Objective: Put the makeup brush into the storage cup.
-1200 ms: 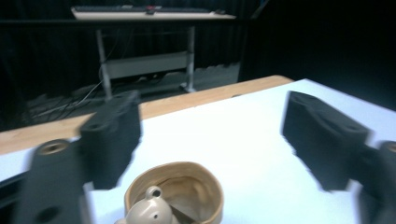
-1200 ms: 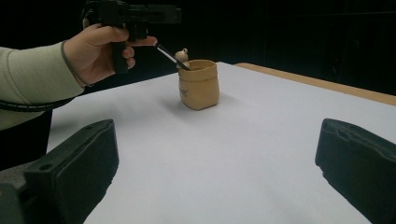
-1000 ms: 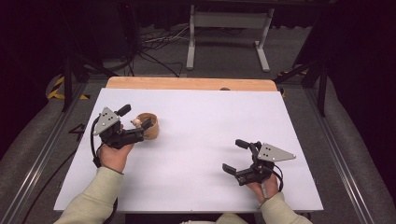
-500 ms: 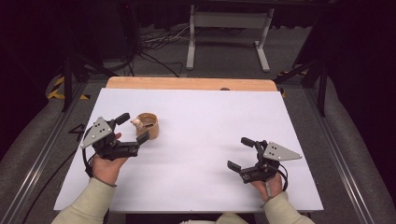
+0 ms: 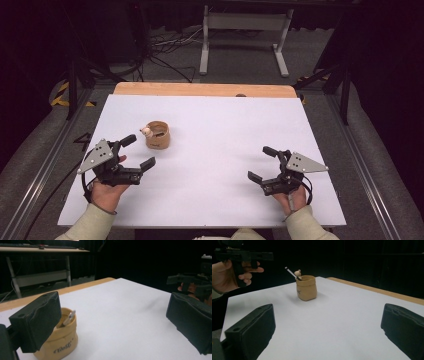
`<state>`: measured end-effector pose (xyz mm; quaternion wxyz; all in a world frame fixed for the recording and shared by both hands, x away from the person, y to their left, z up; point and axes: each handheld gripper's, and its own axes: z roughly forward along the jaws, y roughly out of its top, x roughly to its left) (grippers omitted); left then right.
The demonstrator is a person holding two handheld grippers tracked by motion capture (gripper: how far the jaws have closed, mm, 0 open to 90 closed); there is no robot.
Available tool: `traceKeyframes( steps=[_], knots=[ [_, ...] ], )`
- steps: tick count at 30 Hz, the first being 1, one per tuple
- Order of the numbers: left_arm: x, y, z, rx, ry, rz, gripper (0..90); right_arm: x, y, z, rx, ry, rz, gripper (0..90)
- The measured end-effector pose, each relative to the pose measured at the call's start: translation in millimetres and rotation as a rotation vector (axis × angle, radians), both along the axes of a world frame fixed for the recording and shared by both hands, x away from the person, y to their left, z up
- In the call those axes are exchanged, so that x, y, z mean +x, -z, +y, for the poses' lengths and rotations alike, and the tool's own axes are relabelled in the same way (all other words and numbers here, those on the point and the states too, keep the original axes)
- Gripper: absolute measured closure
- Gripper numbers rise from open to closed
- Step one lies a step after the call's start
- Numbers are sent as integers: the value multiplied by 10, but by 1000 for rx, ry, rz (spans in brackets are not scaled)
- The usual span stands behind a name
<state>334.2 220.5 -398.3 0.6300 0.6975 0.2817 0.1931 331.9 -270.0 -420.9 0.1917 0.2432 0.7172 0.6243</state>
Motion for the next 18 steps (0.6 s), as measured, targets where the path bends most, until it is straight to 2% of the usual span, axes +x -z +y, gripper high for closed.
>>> traceKeyframes(
  steps=[9,18],
  knots=[
    [-74,210,41,-10,20,25,5,-4,21,-19,-9,-15,-17,0],
    [-109,332,8,-8,46,57,4,-12,52,-48,-16,-27,-29,0]
  ],
)
